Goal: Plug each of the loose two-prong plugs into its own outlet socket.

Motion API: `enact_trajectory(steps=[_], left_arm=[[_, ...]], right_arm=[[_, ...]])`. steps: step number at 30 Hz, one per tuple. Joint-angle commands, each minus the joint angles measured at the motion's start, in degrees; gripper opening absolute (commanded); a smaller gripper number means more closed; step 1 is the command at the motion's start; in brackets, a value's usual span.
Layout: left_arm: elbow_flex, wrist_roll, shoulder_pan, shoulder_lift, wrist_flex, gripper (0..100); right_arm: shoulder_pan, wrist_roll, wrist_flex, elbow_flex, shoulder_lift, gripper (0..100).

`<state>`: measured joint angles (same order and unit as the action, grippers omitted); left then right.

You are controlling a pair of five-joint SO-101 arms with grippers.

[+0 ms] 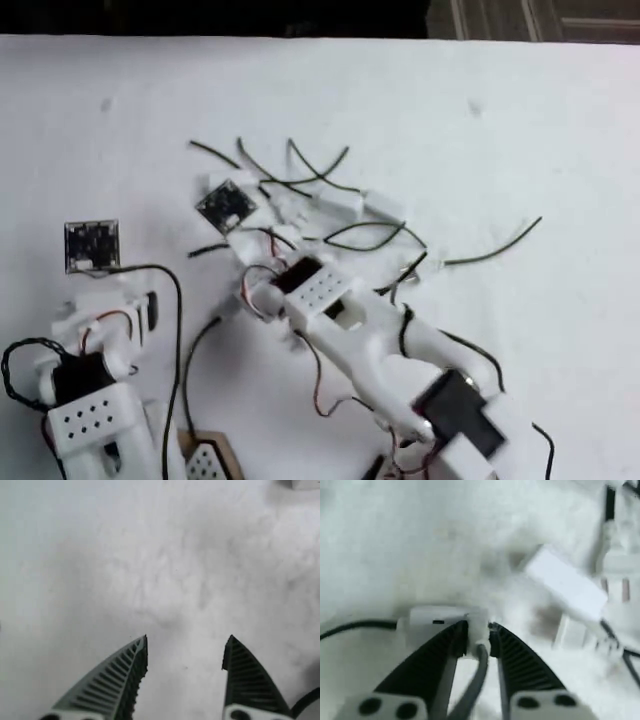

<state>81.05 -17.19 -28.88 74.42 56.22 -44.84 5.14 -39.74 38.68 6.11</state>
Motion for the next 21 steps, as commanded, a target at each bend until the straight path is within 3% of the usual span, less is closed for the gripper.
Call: enact_trajectory(steps=[1, 7, 14, 21], left_arm=[[-2.73, -0.26, -0.13, 0.57, -1.05, 26], [-7.91, -0.35, 3.47, 0.57, 2.11, 34], [-11.16, -10.29, 19.03, 0.04, 9.23, 36], [-8.09, -13.54, 30.9, 0.04, 9.05, 36]], right_arm=[[-0.31, -3.87, -9.71, -3.6, 11.21, 19.8], [-0.31, -6.07, -18.86, -6.86, 23.87, 19.1], [0.84, -6.15, -31.96, -6.68, 32.84, 12.7], [13.32, -6.15, -37.41, -4.92, 35.82, 9.1]])
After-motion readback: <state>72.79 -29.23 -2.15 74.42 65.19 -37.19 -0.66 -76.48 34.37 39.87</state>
